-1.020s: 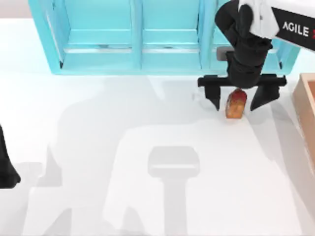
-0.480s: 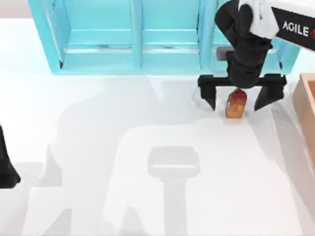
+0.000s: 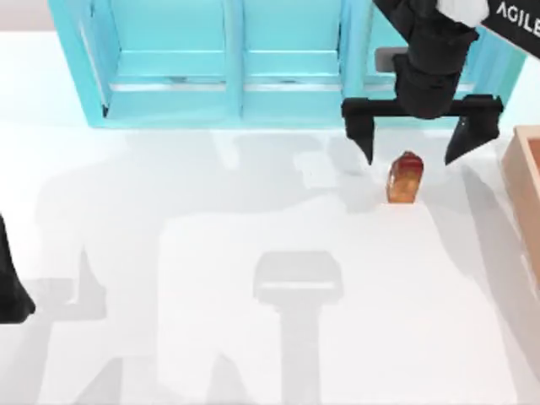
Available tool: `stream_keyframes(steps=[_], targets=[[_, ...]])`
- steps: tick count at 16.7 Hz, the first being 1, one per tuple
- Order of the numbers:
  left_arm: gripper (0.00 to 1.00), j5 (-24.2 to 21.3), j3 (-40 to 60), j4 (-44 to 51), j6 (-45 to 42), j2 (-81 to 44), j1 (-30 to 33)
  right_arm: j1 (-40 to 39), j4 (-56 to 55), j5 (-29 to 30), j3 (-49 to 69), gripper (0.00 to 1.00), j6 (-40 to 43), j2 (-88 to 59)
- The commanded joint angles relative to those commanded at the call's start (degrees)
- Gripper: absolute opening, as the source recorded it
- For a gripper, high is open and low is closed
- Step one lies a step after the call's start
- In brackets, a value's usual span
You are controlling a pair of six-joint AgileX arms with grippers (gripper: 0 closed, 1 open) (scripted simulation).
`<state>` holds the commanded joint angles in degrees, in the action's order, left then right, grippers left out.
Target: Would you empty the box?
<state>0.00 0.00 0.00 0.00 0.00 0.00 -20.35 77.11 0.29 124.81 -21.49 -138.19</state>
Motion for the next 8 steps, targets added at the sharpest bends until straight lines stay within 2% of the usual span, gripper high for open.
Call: stream_keyframes(steps=[3, 8], targets=[[1.0, 0.0, 0.0, 0.0, 0.0, 0.0, 0.0, 0.1, 4.6, 0.0, 4.4, 1.0, 0.1, 0.7], [1.0, 0.0, 0.0, 0.0, 0.0, 0.0, 0.0, 0.0, 5.2, 0.0, 5.1, 1.0, 0.1, 0.6]])
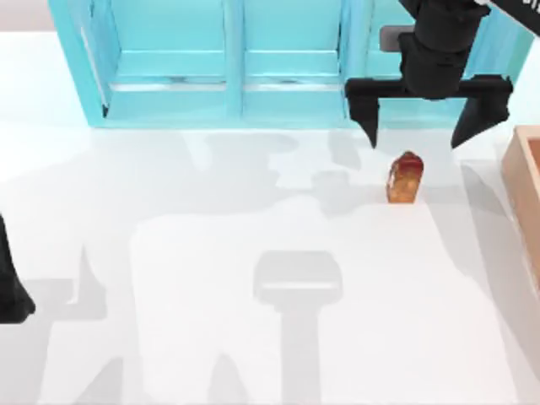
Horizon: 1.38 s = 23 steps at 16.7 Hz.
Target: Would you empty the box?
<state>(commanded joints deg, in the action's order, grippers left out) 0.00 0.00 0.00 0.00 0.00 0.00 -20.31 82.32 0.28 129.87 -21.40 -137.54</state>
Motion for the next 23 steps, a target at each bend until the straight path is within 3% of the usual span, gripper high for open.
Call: stream_keyframes(steps=[5, 14, 23], targets=[[1.0, 0.0, 0.0, 0.0, 0.0, 0.0, 0.0, 6.3, -1.0, -0.1, -6.2, 1.0, 6.4, 5.9], [1.0, 0.0, 0.0, 0.0, 0.0, 0.0, 0.0, 35.2, -3.2, -0.5, -27.9, 1.0, 34.5, 24.4], [1.0, 0.0, 0.0, 0.0, 0.0, 0.0, 0.0, 37.5, -5.8, -0.6, -32.2, 1.0, 36.7, 26.3]])
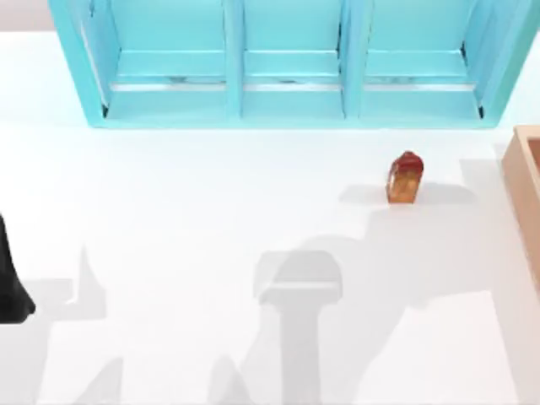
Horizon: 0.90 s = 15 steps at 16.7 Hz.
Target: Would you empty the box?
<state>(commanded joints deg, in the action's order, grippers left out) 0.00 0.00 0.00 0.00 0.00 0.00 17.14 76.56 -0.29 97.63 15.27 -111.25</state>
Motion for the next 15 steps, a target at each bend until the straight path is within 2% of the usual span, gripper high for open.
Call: stream_keyframes(steps=[7, 13, 15], targets=[[1.0, 0.0, 0.0, 0.0, 0.0, 0.0, 0.0, -0.1, -17.1, 0.0, -14.2, 1.0, -0.1, -2.4], [1.0, 0.0, 0.0, 0.0, 0.0, 0.0, 0.0, -0.1, -19.5, 0.0, -16.5, 1.0, -0.2, -2.8], [1.0, 0.0, 0.0, 0.0, 0.0, 0.0, 0.0, -0.1, -19.5, 0.0, -16.5, 0.85, -0.2, -2.8]])
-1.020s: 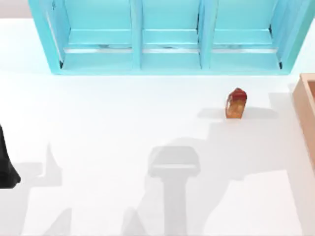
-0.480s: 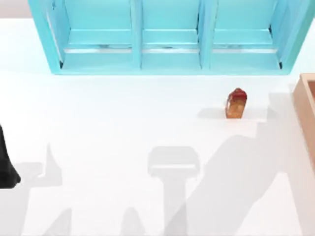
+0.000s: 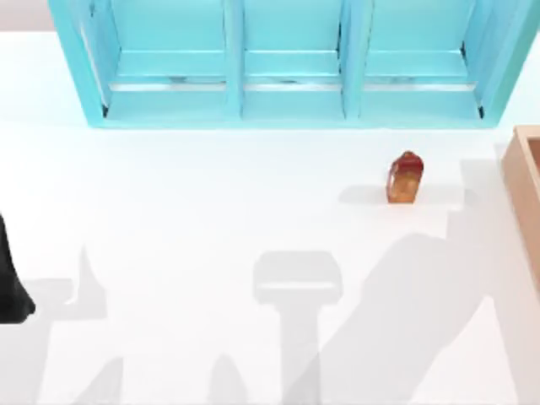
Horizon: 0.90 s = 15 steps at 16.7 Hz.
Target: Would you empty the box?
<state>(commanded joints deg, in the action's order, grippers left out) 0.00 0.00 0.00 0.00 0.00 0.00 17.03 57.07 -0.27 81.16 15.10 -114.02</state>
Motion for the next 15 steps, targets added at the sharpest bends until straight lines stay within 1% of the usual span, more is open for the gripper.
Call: stream_keyframes(steps=[11, 12, 15], targets=[[1.0, 0.0, 0.0, 0.0, 0.0, 0.0, 0.0, 0.0, 0.0, 0.0, 0.0, 0.02, 0.0, 0.0], [1.0, 0.0, 0.0, 0.0, 0.0, 0.0, 0.0, 0.0, 0.0, 0.0, 0.0, 0.0, 0.0, 0.0], [1.0, 0.0, 0.0, 0.0, 0.0, 0.0, 0.0, 0.0, 0.0, 0.0, 0.0, 0.0, 0.0, 0.0]])
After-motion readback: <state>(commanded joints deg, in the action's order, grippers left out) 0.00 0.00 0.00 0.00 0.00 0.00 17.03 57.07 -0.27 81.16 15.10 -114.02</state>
